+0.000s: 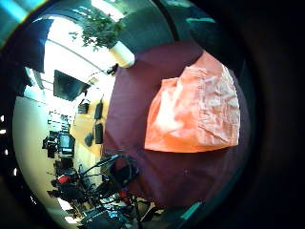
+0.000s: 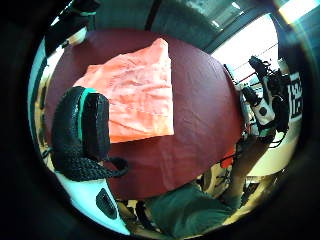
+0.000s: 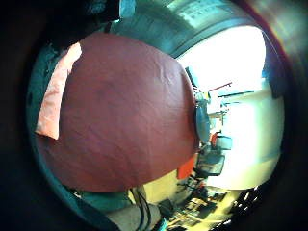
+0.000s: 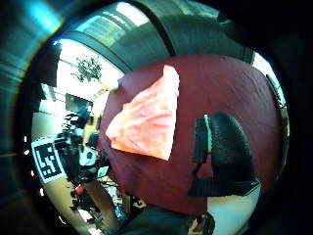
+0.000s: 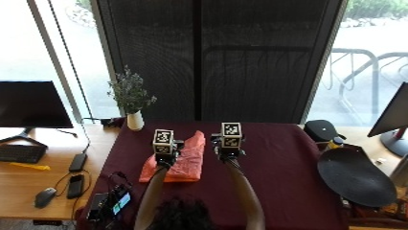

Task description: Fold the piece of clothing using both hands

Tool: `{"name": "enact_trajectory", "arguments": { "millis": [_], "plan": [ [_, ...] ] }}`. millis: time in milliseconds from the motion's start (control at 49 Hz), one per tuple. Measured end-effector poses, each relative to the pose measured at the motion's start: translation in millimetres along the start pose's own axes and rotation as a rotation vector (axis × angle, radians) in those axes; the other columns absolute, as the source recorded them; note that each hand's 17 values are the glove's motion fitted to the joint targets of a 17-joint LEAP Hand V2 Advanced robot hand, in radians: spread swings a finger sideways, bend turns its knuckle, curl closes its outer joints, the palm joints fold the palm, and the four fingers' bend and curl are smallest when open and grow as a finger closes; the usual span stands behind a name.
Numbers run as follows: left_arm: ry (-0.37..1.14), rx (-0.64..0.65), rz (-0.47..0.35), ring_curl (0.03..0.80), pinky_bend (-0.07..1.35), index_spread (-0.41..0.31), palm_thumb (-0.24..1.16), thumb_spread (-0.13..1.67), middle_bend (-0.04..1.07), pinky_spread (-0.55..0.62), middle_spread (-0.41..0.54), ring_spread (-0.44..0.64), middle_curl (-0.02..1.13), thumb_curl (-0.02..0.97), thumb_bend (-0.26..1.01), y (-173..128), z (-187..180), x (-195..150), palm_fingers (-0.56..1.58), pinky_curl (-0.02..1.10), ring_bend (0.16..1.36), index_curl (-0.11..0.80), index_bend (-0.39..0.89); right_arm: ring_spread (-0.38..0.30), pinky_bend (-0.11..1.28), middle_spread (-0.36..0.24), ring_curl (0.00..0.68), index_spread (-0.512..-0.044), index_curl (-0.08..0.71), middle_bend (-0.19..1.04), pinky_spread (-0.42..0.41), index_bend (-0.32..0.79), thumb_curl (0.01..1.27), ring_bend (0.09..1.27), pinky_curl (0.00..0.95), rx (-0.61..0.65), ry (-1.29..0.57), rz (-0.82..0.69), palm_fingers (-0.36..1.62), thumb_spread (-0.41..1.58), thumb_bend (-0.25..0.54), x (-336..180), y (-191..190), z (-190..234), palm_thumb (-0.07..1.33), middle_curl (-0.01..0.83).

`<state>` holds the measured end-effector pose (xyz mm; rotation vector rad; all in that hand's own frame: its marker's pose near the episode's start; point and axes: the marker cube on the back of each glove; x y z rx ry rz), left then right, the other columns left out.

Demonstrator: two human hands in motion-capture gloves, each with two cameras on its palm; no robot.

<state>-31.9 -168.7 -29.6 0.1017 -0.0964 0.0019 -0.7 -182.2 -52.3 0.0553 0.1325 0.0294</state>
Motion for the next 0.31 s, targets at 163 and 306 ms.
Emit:
{"name": "enact_trajectory", "arguments": {
  "millis": [163, 306],
  "plan": [
    [0.04, -0.017, 0.007, 0.339, 0.23, -0.133, 0.43, 1.42, 0.19, 0.32, -0.065, 0.13, 0.42, 0.294, 0.03, -1.4, 13.9, 6.6, 0.5, 0.35, 0.44, 0.376, 0.14, 0.132, 0.55, -0.006, 0.297, -0.355, 0.352, 0.15, 0.258, 0.19, 0.48, 0.19, 0.324, -0.01, -0.042, 0.009, 0.3, 1.34, -0.012, 3.0, 5.8, 4.6, 0.7, 0.3],
    [0.12, -0.01, 0.028, 0.339, 0.23, -0.131, 0.44, 1.41, 0.19, 0.32, -0.063, 0.13, 0.42, 0.298, 0.01, -2.9, 21.1, 12.7, 0.49, 0.36, 0.45, 0.371, 0.15, 0.14, 0.55, 0.002, 0.291, -0.358, 0.368, 0.15, 0.264, 0.2, 0.46, 0.18, 0.328, -0.034, -0.019, 0.021, 0.28, 1.35, -0.01, 3.3, 7.4, 10.7, 0.7, 0.295]
  ]
}}
